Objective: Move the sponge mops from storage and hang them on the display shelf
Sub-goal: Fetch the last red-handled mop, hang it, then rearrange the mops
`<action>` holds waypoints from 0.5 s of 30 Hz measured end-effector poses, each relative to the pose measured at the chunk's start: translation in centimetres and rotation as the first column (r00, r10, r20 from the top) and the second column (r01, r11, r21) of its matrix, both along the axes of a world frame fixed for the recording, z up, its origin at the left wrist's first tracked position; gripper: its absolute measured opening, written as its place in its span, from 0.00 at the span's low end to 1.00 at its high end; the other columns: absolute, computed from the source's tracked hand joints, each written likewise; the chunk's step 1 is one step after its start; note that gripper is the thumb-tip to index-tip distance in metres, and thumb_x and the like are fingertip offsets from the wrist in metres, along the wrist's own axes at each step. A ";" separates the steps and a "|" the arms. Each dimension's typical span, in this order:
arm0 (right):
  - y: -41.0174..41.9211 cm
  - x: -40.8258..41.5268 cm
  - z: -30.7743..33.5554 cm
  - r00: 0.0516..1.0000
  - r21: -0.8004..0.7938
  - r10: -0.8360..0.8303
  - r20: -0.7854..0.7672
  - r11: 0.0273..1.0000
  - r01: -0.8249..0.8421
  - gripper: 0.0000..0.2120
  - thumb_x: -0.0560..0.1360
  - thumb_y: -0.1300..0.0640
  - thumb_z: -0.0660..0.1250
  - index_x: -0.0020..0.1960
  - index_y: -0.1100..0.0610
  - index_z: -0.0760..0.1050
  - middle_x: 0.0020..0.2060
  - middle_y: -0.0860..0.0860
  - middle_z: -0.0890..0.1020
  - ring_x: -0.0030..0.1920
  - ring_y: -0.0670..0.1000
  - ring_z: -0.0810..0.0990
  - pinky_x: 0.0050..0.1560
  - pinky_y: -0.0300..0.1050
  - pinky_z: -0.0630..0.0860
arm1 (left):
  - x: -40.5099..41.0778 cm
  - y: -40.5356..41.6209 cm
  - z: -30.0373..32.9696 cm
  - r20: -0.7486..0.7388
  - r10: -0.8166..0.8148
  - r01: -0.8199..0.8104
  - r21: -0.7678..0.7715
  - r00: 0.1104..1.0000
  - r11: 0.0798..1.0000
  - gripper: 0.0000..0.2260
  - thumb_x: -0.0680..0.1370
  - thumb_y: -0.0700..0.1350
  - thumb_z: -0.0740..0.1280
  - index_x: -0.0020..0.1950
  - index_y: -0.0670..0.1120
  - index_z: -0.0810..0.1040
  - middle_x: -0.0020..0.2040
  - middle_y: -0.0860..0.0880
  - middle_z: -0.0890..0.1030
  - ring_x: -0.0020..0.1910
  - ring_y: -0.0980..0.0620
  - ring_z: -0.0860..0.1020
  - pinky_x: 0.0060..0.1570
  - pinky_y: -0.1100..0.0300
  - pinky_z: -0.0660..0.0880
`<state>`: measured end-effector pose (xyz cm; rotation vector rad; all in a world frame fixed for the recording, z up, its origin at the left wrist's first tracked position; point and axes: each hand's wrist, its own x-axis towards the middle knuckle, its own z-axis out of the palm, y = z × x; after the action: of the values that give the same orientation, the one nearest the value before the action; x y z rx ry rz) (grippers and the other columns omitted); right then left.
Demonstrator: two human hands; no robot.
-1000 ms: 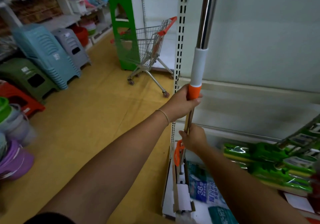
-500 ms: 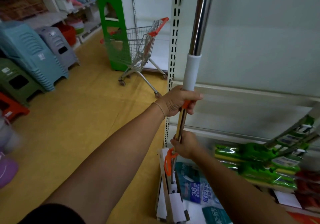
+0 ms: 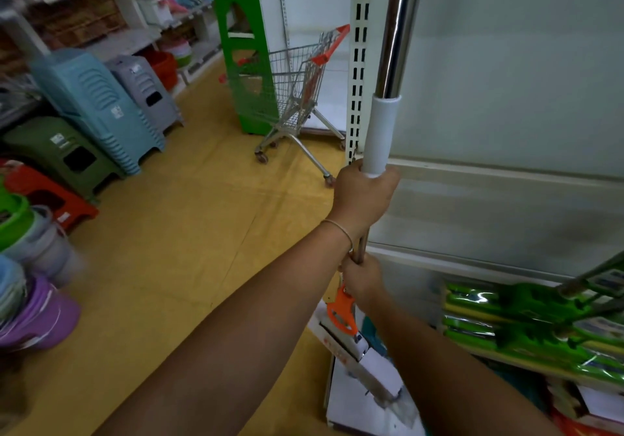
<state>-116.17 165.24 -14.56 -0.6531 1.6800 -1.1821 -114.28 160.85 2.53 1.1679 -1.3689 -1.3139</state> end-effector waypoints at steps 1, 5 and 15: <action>-0.3 -0.2 0.0 1.000 0.019 0.021 0.000 1.000 -0.021 0.14 0.78 0.53 0.66 0.37 0.60 0.71 0.29 0.56 0.70 0.31 0.52 0.67 0.33 0.45 0.65 | -0.2 0.0 -0.1 0.009 0.041 -0.041 -0.012 0.999 0.999 0.11 0.71 0.44 0.69 0.31 0.49 0.71 0.23 0.55 0.71 0.23 0.58 0.69 0.29 0.61 0.71; -1.6 -1.3 0.5 0.993 0.119 0.096 -0.073 0.989 -0.087 0.17 0.76 0.60 0.63 0.30 0.54 0.64 0.24 0.51 0.70 0.29 0.51 0.66 0.34 0.45 0.63 | -1.2 -0.3 -0.1 0.029 0.176 -0.174 -0.068 0.984 0.982 0.12 0.75 0.46 0.70 0.33 0.49 0.72 0.28 0.54 0.73 0.25 0.59 0.71 0.25 0.69 0.67; -2.2 -3.9 2.0 0.755 0.111 0.280 -0.593 0.957 -0.268 0.08 0.80 0.58 0.62 0.56 0.61 0.75 0.49 0.55 0.81 0.46 0.52 0.76 0.34 0.39 0.62 | -3.6 -1.9 -0.1 0.014 0.312 -0.309 -0.122 0.950 0.943 0.07 0.75 0.43 0.70 0.39 0.44 0.75 0.34 0.48 0.77 0.35 0.48 0.75 0.35 0.60 0.69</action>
<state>-120.04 163.01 -12.55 -1.3270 2.0165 -0.7756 -117.91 158.98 2.40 1.2695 -1.2092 -0.9802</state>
